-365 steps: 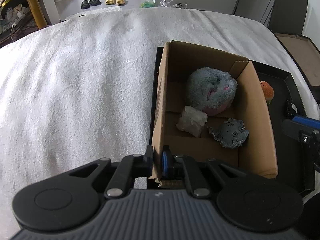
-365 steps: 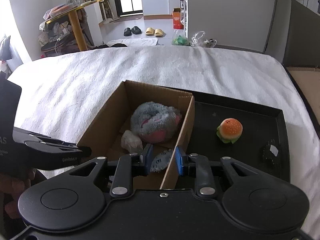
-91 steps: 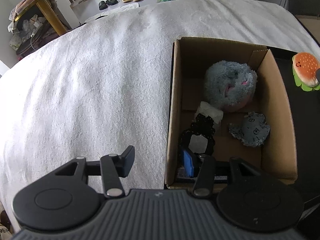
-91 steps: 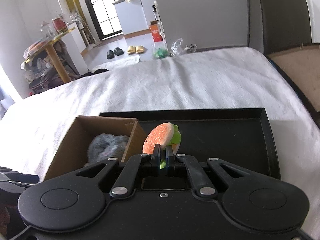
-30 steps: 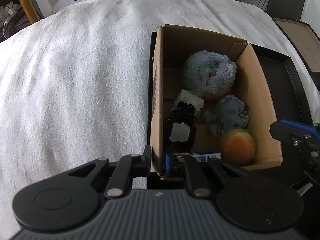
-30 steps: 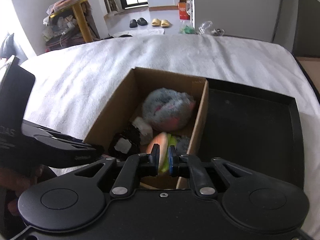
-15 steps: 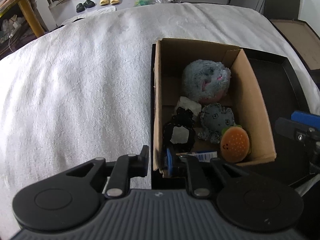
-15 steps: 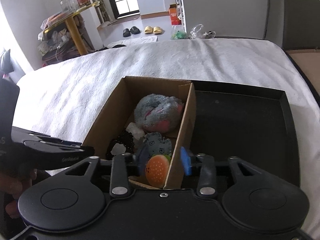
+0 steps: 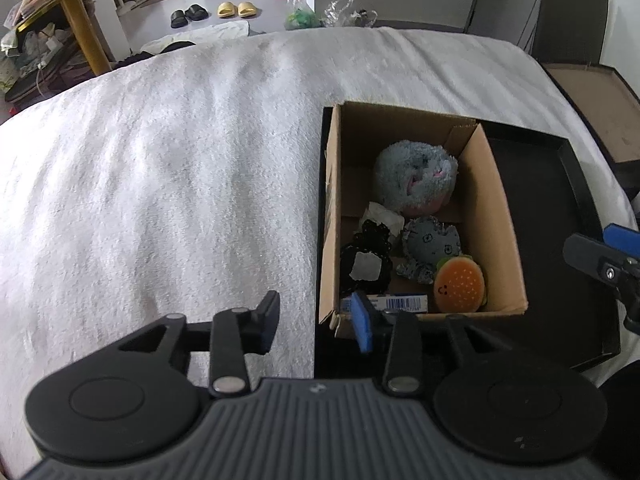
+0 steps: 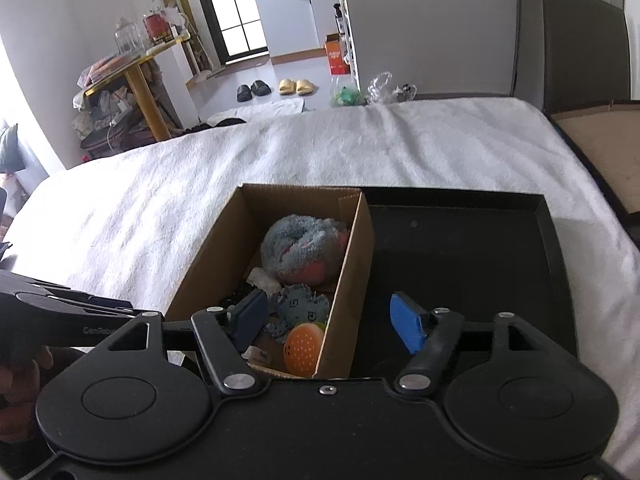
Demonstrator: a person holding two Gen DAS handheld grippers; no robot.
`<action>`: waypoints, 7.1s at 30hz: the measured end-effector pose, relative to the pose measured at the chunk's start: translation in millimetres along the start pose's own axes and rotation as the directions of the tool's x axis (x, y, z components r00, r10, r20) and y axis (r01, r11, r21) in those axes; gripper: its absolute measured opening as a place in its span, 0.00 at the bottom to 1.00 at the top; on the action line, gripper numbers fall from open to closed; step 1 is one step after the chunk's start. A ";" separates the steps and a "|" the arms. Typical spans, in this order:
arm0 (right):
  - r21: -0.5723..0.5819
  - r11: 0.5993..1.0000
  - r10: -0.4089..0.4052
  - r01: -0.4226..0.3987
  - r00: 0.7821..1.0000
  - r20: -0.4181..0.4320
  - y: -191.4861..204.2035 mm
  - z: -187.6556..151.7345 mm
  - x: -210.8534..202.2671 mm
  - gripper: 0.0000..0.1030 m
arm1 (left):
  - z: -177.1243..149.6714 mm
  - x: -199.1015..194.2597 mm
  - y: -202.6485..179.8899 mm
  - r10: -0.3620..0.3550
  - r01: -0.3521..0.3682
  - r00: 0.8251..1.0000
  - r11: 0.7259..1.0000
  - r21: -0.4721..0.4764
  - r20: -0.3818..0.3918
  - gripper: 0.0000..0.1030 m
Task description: Organize soft objects
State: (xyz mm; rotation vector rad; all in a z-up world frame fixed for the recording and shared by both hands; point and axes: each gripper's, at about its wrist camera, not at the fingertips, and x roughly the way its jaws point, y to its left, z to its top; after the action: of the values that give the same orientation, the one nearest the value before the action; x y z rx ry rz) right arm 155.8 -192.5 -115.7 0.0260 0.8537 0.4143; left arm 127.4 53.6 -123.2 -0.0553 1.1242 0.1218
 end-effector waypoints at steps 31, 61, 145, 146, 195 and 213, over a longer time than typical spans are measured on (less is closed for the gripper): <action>0.078 0.996 -0.046 0.039 0.994 0.094 -9.0 -11.0 -90.2 1.00 | -27.2 -113.4 -28.0 -0.057 0.055 0.989 0.998 0.021 0.139 0.91; 0.137 0.986 -0.113 0.092 0.981 0.155 7.0 -28.6 -169.3 1.00 | -63.1 -196.3 -32.1 -0.137 0.116 0.954 0.989 0.094 0.267 0.95; 0.107 0.984 -0.161 0.142 0.967 0.198 25.7 -72.8 -246.0 1.00 | -139.4 -251.7 -29.3 -0.168 0.142 0.934 0.984 0.104 0.316 0.95; 0.107 0.984 -0.162 0.142 0.967 0.198 25.7 -72.9 -246.1 1.00 | -139.5 -251.2 -29.2 -0.168 0.143 0.934 0.984 0.103 0.316 0.95; 0.108 0.984 -0.164 0.145 0.968 0.191 26.4 -76.1 -243.7 1.00 | -140.8 -248.9 -28.9 -0.169 0.146 0.934 0.985 0.097 0.314 0.95; 0.106 0.984 -0.162 0.144 0.968 0.189 26.8 -76.4 -243.1 1.00 | -142.2 -250.1 -29.7 -0.175 0.150 0.932 0.983 0.104 0.318 0.95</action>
State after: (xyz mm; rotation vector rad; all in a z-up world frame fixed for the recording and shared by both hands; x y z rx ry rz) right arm -51.3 -267.4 15.2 0.0840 0.6733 0.2222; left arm -102.8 -8.3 40.6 -0.0564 0.7879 -0.0607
